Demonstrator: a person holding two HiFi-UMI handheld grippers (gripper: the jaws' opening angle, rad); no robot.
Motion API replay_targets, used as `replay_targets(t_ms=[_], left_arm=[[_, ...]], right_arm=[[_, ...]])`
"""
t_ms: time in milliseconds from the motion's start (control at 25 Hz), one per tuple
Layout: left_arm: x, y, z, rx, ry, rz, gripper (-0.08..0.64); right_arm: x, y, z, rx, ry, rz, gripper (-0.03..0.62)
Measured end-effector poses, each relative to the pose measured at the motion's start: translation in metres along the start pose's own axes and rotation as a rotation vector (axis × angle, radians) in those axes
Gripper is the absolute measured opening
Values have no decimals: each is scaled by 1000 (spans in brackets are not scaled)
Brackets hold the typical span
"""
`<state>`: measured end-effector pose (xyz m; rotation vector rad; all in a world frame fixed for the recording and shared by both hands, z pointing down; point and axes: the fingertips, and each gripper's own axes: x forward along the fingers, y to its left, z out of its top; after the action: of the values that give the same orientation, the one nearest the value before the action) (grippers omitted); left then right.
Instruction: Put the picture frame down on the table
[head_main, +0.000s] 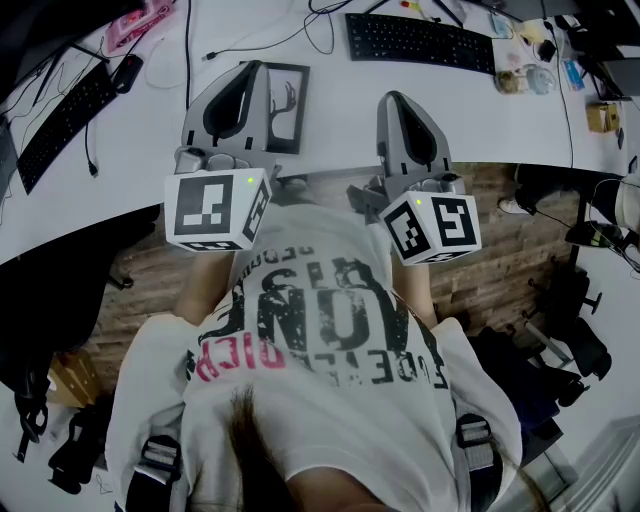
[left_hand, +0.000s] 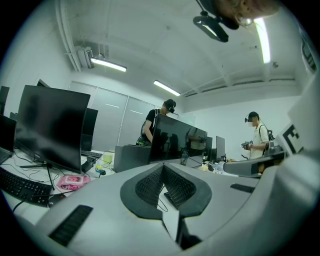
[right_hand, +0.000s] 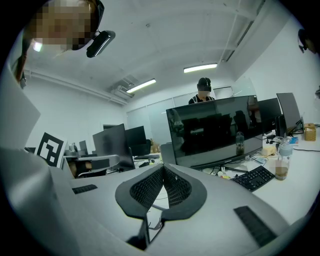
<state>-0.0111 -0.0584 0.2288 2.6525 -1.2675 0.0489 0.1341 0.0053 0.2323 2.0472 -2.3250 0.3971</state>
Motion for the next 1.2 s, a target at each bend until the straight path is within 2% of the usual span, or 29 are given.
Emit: replay_targets(t_ms=[1200], left_arm=[[0,-3,-1,-11,2,-6,3]], right_arm=[[-8,-12,2,-4,-2,-29,0]])
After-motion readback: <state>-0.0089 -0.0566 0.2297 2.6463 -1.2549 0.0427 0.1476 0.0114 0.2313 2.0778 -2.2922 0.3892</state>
